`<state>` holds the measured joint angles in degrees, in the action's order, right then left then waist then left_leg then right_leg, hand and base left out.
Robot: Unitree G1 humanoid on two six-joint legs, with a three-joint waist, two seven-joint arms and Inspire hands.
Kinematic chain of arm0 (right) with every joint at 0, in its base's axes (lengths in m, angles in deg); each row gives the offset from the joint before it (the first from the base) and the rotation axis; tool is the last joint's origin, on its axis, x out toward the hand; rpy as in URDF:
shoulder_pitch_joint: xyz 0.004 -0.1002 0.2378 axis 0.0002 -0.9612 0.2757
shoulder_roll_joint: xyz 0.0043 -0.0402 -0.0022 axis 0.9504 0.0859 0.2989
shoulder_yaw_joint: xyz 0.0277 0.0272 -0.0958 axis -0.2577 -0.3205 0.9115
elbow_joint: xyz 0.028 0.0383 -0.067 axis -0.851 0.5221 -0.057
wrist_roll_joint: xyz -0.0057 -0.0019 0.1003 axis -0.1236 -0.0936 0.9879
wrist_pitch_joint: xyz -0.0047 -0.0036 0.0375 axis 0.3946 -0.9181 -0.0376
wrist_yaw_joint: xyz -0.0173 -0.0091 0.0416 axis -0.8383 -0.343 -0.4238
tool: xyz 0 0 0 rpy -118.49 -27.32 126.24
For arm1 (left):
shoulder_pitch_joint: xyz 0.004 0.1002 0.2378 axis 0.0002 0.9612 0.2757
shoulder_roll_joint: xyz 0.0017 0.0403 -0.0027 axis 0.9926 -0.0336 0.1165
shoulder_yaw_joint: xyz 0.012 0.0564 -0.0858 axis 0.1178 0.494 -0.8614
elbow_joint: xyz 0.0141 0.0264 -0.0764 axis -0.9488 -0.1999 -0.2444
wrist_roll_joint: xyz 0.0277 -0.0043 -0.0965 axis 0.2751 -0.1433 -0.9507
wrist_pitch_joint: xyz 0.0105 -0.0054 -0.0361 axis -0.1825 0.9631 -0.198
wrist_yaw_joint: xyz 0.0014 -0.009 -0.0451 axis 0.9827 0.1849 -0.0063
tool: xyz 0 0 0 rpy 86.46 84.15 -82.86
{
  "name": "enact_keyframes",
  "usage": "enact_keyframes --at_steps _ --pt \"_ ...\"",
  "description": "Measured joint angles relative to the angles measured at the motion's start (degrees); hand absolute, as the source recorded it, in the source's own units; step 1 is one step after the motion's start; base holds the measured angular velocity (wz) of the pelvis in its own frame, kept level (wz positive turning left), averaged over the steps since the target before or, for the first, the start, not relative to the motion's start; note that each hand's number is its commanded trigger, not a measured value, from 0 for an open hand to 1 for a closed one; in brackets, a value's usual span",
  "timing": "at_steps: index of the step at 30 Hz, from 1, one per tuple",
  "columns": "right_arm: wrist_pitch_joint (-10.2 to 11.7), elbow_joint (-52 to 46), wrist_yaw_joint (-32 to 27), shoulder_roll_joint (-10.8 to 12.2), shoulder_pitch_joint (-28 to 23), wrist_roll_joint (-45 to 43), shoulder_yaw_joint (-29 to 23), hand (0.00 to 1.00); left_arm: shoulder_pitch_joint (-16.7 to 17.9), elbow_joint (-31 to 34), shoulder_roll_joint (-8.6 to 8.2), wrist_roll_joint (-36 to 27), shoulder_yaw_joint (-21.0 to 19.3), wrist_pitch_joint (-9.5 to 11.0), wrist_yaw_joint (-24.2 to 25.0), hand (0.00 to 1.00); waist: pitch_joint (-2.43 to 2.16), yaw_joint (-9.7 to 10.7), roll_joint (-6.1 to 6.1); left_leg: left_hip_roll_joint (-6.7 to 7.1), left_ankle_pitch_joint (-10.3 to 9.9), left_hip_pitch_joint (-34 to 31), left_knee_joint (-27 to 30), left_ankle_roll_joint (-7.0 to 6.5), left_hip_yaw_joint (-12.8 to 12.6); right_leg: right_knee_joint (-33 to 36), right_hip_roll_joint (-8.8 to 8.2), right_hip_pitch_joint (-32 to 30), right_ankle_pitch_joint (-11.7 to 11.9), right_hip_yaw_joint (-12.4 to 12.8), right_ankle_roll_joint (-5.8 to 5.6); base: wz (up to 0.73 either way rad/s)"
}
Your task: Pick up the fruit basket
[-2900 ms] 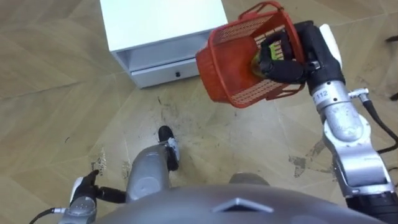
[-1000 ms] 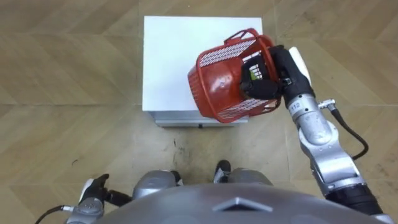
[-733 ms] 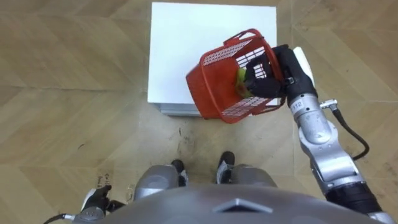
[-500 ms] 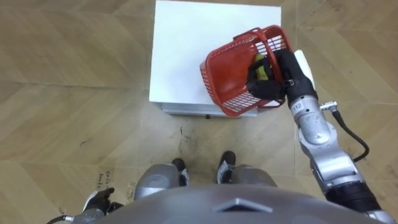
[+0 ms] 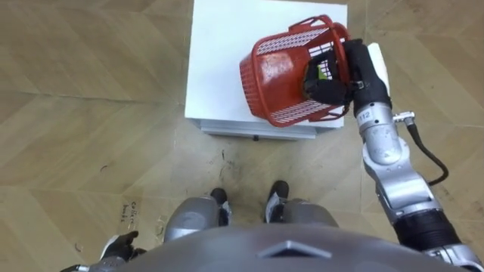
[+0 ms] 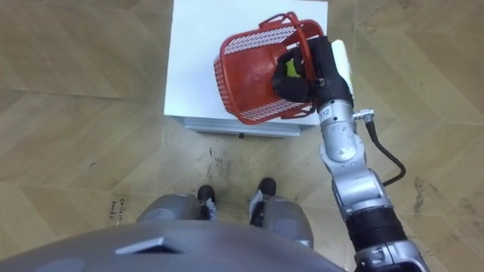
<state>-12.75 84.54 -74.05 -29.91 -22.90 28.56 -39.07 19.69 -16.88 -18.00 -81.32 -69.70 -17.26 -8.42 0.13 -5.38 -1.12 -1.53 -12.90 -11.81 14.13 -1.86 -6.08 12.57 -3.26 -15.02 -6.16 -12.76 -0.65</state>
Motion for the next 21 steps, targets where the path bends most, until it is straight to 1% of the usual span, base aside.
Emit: enact_keyframes --at_steps 2,3,5,8,10,12,16,21 --pt "0.00 0.00 -0.43 1.09 1.10 0.01 0.01 1.00 0.11 0.00 -0.02 0.00 0.00 -0.59 0.22 0.00 0.02 -0.01 -0.04 -0.04 0.00 -0.06 0.01 0.00 0.02 -0.01 0.03 -0.02 0.00 -0.03 0.00 0.00" --pt "0.00 0.00 -0.43 1.20 1.36 0.02 0.01 1.00 0.11 0.00 -0.03 -0.01 0.00 -0.70 0.28 0.00 0.03 -0.02 -0.05 -0.03 0.00 -0.09 0.01 0.00 0.04 -0.01 0.03 -0.03 0.00 -0.04 0.00 0.00" --pt "0.00 0.00 -0.79 1.21 2.20 0.14 0.03 1.00 0.11 0.03 -0.04 -0.04 0.07 -0.80 1.01 0.00 0.09 -0.39 -0.17 0.00 0.00 -0.33 0.12 0.00 0.14 -0.03 0.01 -0.19 0.00 -0.03 0.00 0.00" --pt "0.00 0.03 -1.85 1.20 3.02 0.80 0.24 1.00 0.11 0.05 -0.05 -0.19 2.09 -0.89 1.19 0.00 0.24 -0.99 -0.40 0.01 0.00 -0.59 0.27 0.00 0.39 -0.02 0.00 -0.38 0.00 -0.10 0.00 0.01" --pt "0.00 0.12 -2.37 1.20 3.51 1.03 0.43 1.00 0.11 0.05 -0.10 -0.17 2.47 -0.90 1.25 0.00 0.37 -1.17 -0.54 0.01 0.00 -0.69 0.28 0.00 0.66 -0.02 0.00 -0.39 0.00 -0.23 0.00 0.04" --pt "0.01 0.41 -3.31 1.21 4.33 1.34 0.66 1.00 0.11 0.08 -0.08 -0.17 2.96 -0.90 1.24 0.00 0.65 -1.28 -0.81 0.03 0.00 -1.05 0.42 0.00 0.80 -0.02 -0.01 -0.67 0.00 -0.37 0.00 0.04" --pt "0.06 2.90 -4.10 1.22 5.24 1.97 1.11 1.00 0.11 0.30 -0.13 -0.19 4.39 -0.87 1.27 0.00 0.70 -1.23 -0.87 0.10 0.00 -1.58 0.66 0.00 1.35 -0.02 -0.18 -0.84 0.00 -1.08 0.00 0.07" --pt "0.07 6.77 -4.83 1.22 6.83 2.85 1.72 1.00 0.11 0.31 -0.11 -0.27 4.45 -0.81 1.19 0.00 0.92 -1.86 -0.66 0.11 0.00 -1.99 0.80 0.00 1.53 -0.02 -0.25 -1.05 0.00 -1.66 0.00 0.02"
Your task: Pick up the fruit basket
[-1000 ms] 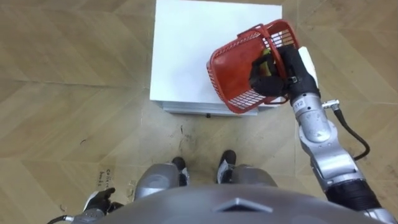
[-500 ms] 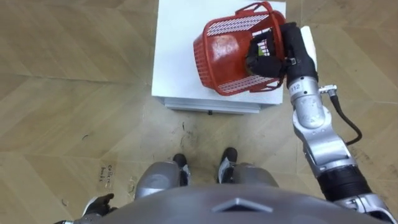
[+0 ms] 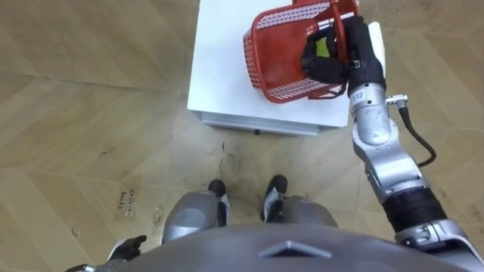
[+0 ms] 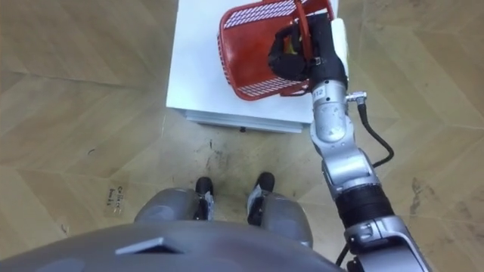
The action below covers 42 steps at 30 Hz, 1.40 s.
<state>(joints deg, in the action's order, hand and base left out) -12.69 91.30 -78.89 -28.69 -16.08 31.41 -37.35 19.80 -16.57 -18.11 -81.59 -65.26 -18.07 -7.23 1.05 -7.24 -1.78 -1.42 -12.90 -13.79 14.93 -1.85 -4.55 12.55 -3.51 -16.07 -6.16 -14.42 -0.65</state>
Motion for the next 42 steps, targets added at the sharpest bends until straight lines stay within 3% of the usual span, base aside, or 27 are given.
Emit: enact_keyframes --at_steps 2,3,4,5,21,32,42 --pt "0.06 1.04 -0.69 -0.04 0.35 0.82 0.71 1.00 -0.01 0.01 0.01 -0.44 0.04 0.10 -0.20 0.00 0.01 -0.77 0.02 0.01 0.00 -0.45 0.05 0.00 -0.04 0.02 -0.03 -0.41 0.00 -0.01 0.00 0.00" --pt "0.49 1.72 -1.06 -0.05 0.39 1.60 1.11 0.52 0.00 0.00 0.01 -0.48 0.06 0.09 -0.31 0.00 0.02 -1.00 0.01 0.02 0.00 -0.72 0.12 0.00 0.01 0.02 -0.05 -0.60 0.00 -0.07 0.00 0.00" --pt "0.53 2.06 -1.22 -0.03 0.39 1.86 1.33 0.16 0.00 0.00 0.01 -0.48 0.07 0.09 -0.37 0.00 0.02 -1.06 0.01 0.03 0.00 -0.84 0.18 0.00 0.03 0.02 -0.06 -0.66 0.00 -0.10 0.00 0.04" --pt "0.53 2.61 -1.32 -0.04 0.41 2.25 1.79 0.00 0.00 0.00 0.01 -0.51 0.07 0.09 -0.54 0.00 0.02 -1.10 0.01 0.04 0.00 -1.10 0.36 0.00 0.06 0.02 -0.10 -0.78 0.00 -0.17 0.00 0.03" --pt "1.34 6.77 -1.70 -0.01 0.38 2.64 2.76 0.00 -0.01 0.20 -0.02 -1.60 -0.13 0.16 -2.92 0.00 0.11 -1.11 -0.28 0.08 0.00 -3.31 0.72 -0.01 0.13 0.29 -0.25 -2.77 0.00 -0.59 0.00 0.00" --pt "1.37 7.11 -1.66 -0.02 0.16 2.62 2.77 0.00 -0.06 -0.31 -0.05 -1.59 -0.12 0.16 -3.16 0.00 0.57 -0.94 -1.48 0.08 0.00 -3.48 0.88 -0.01 0.13 0.29 -0.21 -2.91 0.00 -0.14 0.00 0.00" --pt "1.37 5.48 -0.41 -0.35 -0.03 3.57 2.77 0.00 -0.06 0.27 -0.07 -1.54 -0.14 0.02 -1.90 0.00 0.46 -0.61 -1.63 0.01 0.00 -1.41 0.70 -0.01 -0.01 0.07 -0.14 -0.84 0.00 0.07 0.00 0.00"
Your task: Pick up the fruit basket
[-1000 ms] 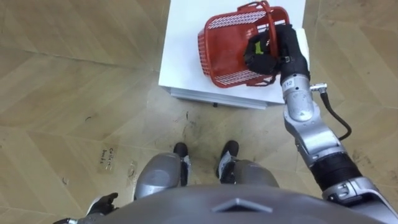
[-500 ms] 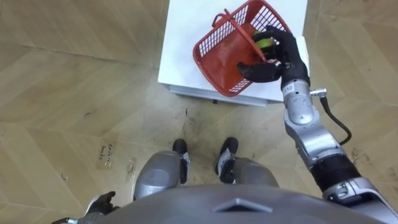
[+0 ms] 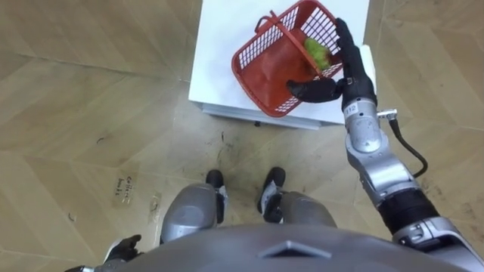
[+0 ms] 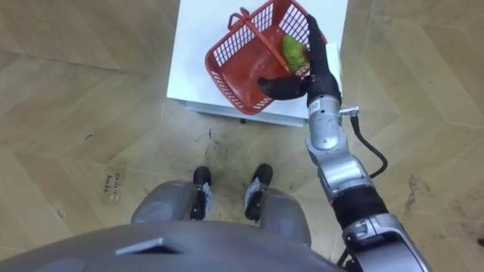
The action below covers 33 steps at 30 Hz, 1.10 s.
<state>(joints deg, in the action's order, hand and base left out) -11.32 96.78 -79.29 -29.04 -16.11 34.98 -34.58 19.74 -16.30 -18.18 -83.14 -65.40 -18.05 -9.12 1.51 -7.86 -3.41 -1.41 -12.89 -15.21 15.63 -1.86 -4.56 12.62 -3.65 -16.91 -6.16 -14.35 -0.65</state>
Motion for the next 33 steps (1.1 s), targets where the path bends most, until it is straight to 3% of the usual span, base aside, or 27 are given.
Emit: enact_keyframes --at_steps 3,12,19,28,30,33 --pt "0.01 -0.53 0.74 0.00 -0.10 0.26 -0.05 0.00 -0.01 0.27 0.00 0.13 -0.28 0.00 0.15 0.00 -0.09 0.39 -0.06 0.02 0.00 1.03 0.00 0.00 0.13 -0.17 -0.02 1.10 0.00 -0.11 0.00 0.04" --pt "0.73 -3.61 2.31 -0.03 -6.27 -0.27 -0.61 0.00 0.04 0.77 -0.03 0.77 -2.31 -0.62 0.23 0.00 -1.31 2.91 0.34 0.00 0.00 6.52 -1.24 0.00 -0.18 -0.96 0.07 6.38 0.05 -0.08 -0.09 -0.01" --pt "0.74 -3.03 2.15 -0.36 -9.29 2.81 -4.21 0.00 -0.15 2.57 -0.30 1.60 -3.30 -1.23 -1.33 0.00 -1.12 5.39 1.29 -0.37 -0.02 11.51 -3.62 0.06 -2.66 -1.01 0.85 9.50 0.35 2.70 -0.01 -0.19" --pt "0.78 -1.91 -1.05 -0.14 -16.03 3.99 -9.08 0.00 0.58 5.91 -0.65 1.78 -3.92 -1.20 -1.29 0.00 -1.44 7.81 1.84 -0.37 -0.01 15.59 -5.32 0.09 -3.63 -2.12 1.39 12.56 0.39 3.75 -0.14 -0.08" --pt "0.74 -0.60 -2.07 -0.13 -17.12 4.02 -9.30 0.00 1.15 7.87 -0.71 1.73 -5.11 -1.28 -1.34 0.00 -1.65 7.62 2.27 -0.60 -0.09 17.32 -6.21 0.22 -4.77 -2.12 1.82 13.36 0.39 4.90 -0.15 -0.22" --pt "0.73 0.02 -2.06 -0.07 -18.08 1.73 -9.90 0.00 1.21 10.15 -0.76 1.21 -7.43 -0.89 -1.45 0.00 -1.51 8.74 2.63 -0.67 -0.11 18.10 -6.28 0.25 -4.71 -2.10 1.85 14.12 0.36 4.76 -0.18 -0.03"
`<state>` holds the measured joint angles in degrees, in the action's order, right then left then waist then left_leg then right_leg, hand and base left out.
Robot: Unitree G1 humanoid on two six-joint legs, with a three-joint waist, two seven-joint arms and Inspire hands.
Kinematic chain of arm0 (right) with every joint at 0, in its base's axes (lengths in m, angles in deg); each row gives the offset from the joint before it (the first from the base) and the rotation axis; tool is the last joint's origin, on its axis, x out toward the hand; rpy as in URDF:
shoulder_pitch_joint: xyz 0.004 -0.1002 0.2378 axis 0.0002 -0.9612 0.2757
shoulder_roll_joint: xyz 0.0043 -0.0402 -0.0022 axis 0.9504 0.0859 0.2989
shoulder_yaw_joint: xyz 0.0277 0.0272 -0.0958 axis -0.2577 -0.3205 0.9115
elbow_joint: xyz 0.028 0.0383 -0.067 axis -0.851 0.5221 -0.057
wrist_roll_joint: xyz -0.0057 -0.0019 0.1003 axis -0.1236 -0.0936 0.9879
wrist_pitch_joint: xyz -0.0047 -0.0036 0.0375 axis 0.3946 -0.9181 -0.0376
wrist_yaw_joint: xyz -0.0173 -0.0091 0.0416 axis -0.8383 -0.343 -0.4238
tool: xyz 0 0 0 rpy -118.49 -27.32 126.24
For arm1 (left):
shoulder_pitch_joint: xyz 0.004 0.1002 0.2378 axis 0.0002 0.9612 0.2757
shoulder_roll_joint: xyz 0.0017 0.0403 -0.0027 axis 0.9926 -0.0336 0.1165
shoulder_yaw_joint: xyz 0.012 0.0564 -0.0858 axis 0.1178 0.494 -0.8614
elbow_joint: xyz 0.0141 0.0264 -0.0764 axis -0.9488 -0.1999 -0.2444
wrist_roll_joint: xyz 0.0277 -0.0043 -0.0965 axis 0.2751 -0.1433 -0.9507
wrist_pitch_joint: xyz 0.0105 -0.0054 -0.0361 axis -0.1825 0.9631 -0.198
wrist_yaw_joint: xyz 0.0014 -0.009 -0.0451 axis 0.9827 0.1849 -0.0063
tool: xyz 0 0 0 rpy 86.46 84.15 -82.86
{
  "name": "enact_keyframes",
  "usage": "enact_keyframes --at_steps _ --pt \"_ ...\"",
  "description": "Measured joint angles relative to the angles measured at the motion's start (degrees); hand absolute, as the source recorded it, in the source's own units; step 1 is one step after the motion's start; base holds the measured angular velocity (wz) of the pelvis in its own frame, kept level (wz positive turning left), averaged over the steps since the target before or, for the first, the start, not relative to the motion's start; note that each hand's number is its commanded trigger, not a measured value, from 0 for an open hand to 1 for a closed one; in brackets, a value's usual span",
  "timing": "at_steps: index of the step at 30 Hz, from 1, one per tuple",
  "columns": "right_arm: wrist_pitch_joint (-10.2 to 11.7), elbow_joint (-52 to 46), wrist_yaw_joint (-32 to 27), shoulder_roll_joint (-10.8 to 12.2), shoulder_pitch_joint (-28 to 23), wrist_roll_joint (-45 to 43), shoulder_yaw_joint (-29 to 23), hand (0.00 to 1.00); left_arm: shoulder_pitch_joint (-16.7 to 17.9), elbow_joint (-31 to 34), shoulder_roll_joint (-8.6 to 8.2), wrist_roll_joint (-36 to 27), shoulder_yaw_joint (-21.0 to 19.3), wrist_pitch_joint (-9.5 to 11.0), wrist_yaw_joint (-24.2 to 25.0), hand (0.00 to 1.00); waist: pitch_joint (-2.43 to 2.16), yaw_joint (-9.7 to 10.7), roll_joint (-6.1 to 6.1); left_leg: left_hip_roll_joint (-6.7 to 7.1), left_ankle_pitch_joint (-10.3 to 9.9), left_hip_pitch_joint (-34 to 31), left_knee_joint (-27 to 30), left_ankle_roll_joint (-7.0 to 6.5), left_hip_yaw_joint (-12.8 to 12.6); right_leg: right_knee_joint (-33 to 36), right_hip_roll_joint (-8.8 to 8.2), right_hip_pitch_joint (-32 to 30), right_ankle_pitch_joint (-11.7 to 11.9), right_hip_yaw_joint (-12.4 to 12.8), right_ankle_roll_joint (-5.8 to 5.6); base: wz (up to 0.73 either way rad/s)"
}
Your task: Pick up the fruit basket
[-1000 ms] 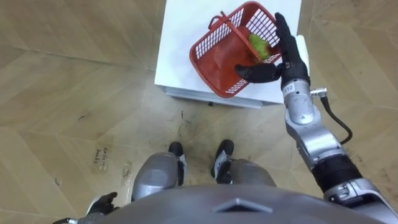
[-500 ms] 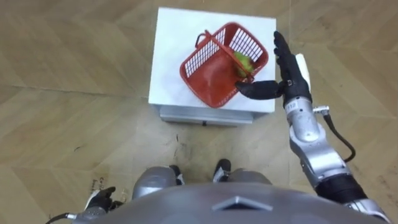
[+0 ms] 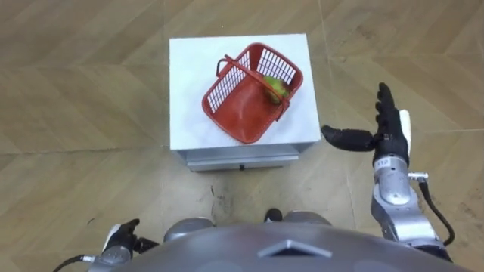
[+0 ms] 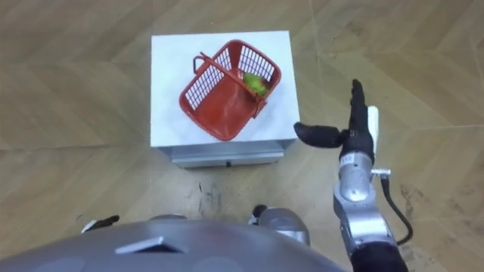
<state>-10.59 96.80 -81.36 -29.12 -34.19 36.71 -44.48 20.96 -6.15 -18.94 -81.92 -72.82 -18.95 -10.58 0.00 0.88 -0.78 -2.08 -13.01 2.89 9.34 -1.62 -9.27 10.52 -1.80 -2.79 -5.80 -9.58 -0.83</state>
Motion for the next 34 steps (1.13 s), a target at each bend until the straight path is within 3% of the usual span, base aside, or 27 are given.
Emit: enact_keyframes --at_steps 6,10,17,24,27,34 --pt "-0.30 8.28 1.00 0.26 -0.10 -10.55 -3.27 0.00 -0.21 0.30 -0.34 0.07 -1.72 2.01 -0.52 0.00 0.07 0.41 0.31 -0.04 -0.04 1.83 -0.64 0.05 -0.51 -0.04 0.16 1.31 -0.04 0.14 -0.05 -0.05" --pt "-0.13 13.34 2.70 0.42 -0.71 -11.88 -3.68 0.00 -0.24 0.33 -0.58 0.60 -2.30 2.39 -0.59 0.00 0.13 0.57 0.23 0.01 -0.15 2.52 -0.77 0.20 0.06 -0.10 0.10 2.32 -0.46 -0.06 -0.22 0.07" --pt "-0.76 32.43 7.15 0.28 0.81 -11.25 -4.36 0.00 0.47 -0.01 -0.91 1.32 -3.98 2.78 -0.54 0.00 0.10 0.31 0.26 -0.02 -0.22 3.03 -0.70 0.31 0.62 -0.95 0.13 3.62 -0.76 -0.77 -0.23 0.07" --pt "-8.03 46.90 15.19 0.53 1.62 -13.96 -6.01 0.00 1.40 -1.88 -0.98 6.79 -6.09 -0.54 -0.44 0.00 0.19 0.50 0.28 -0.04 -0.44 4.86 -0.84 0.58 1.91 -0.76 0.12 5.62 -1.65 -1.73 -0.25 0.07" --pt "-10.65 48.05 18.45 0.72 1.73 -13.99 -7.20 0.00 1.77 -3.49 -1.14 7.18 -6.26 -1.76 0.21 0.00 0.33 0.41 0.19 -0.17 -0.85 5.77 -1.14 0.70 1.97 -0.75 0.25 6.56 -1.95 -1.72 -0.17 0.00" --pt "-14.73 48.32 22.12 1.69 3.35 -14.02 -8.24 0.00 2.09 -5.65 -1.51 8.84 -6.48 -5.51 2.13 0.00 0.19 0.21 0.15 0.04 -0.96 6.58 -1.05 0.71 3.25 -0.65 0.11 7.80 -2.84 -2.03 -0.27 0.08"
